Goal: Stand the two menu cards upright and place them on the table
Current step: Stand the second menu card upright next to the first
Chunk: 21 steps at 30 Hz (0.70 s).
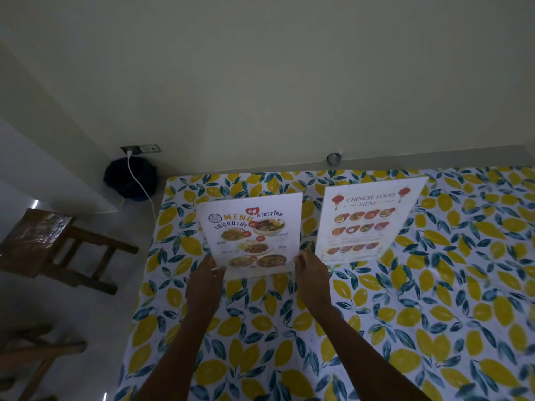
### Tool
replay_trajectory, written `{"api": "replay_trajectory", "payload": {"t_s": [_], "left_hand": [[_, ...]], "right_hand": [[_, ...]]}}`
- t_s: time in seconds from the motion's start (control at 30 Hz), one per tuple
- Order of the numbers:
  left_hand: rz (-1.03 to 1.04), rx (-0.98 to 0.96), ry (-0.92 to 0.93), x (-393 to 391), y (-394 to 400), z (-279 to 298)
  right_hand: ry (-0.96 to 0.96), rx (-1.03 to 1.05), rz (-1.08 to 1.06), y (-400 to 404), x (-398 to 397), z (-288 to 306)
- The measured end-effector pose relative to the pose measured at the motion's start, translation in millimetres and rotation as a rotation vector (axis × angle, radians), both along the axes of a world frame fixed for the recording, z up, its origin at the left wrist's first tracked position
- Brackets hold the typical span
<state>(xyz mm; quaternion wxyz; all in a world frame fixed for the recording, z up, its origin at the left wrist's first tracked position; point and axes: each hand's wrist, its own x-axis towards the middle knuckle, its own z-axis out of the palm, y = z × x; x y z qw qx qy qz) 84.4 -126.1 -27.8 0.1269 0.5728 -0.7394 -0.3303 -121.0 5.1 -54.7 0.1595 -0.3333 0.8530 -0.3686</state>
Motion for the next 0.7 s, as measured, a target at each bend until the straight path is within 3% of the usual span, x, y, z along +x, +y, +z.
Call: {"api": "replay_trajectory", "payload": {"t_s": [0.13, 0.2, 0.47, 0.7], "left_hand": [[-0.036, 0.129, -0.009, -5, 10, 15], [-0.058, 0.132, -0.104, -6, 19, 22], [-0.179, -0.110, -0.361, 13, 68, 43], [-0.267, -0.186, -0.328, 2, 114, 53]], "right_hand": [[-0.035, 0.031, 0.094, 6, 0, 13], [-0.079, 0.085, 0.154, 12, 0, 21], [0.114, 0.290, 0.292, 67, 5, 52], [0.268, 0.416, 0.280, 125, -8, 81]]}}
